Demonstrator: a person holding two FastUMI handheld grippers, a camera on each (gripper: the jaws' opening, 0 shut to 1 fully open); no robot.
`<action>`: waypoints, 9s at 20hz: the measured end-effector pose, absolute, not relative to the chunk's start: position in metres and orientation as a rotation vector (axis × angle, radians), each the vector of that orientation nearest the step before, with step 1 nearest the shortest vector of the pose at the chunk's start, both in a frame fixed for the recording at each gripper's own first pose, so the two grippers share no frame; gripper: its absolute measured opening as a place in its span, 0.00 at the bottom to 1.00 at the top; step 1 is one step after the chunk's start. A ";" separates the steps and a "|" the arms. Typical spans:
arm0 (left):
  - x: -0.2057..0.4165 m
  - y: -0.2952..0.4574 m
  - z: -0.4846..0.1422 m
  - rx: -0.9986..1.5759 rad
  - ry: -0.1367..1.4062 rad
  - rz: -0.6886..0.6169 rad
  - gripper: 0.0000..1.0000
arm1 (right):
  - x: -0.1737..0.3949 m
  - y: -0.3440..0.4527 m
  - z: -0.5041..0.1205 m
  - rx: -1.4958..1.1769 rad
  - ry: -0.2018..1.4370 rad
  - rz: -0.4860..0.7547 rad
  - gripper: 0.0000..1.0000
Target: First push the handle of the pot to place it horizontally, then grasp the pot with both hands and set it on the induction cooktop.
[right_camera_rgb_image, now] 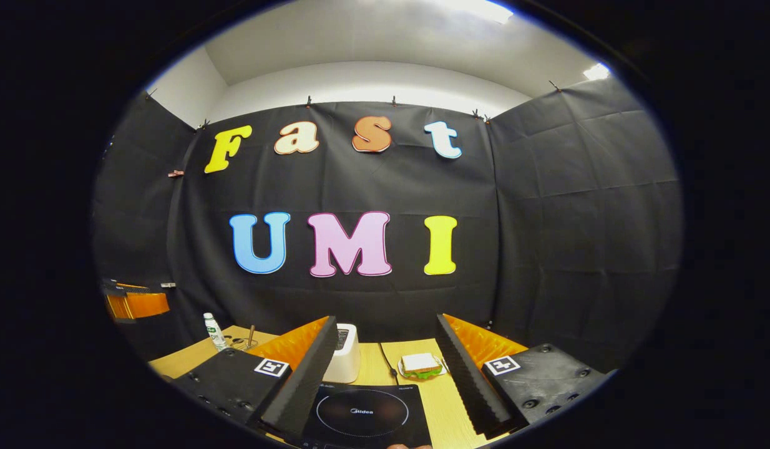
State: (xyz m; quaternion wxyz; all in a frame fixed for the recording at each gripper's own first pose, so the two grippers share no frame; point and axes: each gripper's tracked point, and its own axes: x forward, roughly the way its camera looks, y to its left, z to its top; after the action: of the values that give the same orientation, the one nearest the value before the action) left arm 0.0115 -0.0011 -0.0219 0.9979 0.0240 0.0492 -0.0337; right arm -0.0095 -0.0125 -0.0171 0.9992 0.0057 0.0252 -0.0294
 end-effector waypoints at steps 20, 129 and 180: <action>-0.039 0.038 -0.197 -0.148 0.655 -0.273 0.05 | -0.027 0.006 -0.047 -0.053 0.118 -0.129 0.98; 0.125 0.286 -0.388 -0.153 1.000 -0.111 0.57 | 0.012 0.286 -0.456 0.302 1.248 0.118 0.54; 0.171 -0.078 -0.358 -0.132 0.958 -0.205 0.57 | 0.065 -0.083 -0.392 0.364 1.156 0.056 0.54</action>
State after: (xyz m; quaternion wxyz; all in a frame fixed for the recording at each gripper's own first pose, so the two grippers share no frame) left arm 0.1707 -0.0780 -0.3577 0.8803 -0.0635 0.4597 -0.0983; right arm 0.0651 -0.0832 -0.3924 0.8215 0.1709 0.5434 0.0264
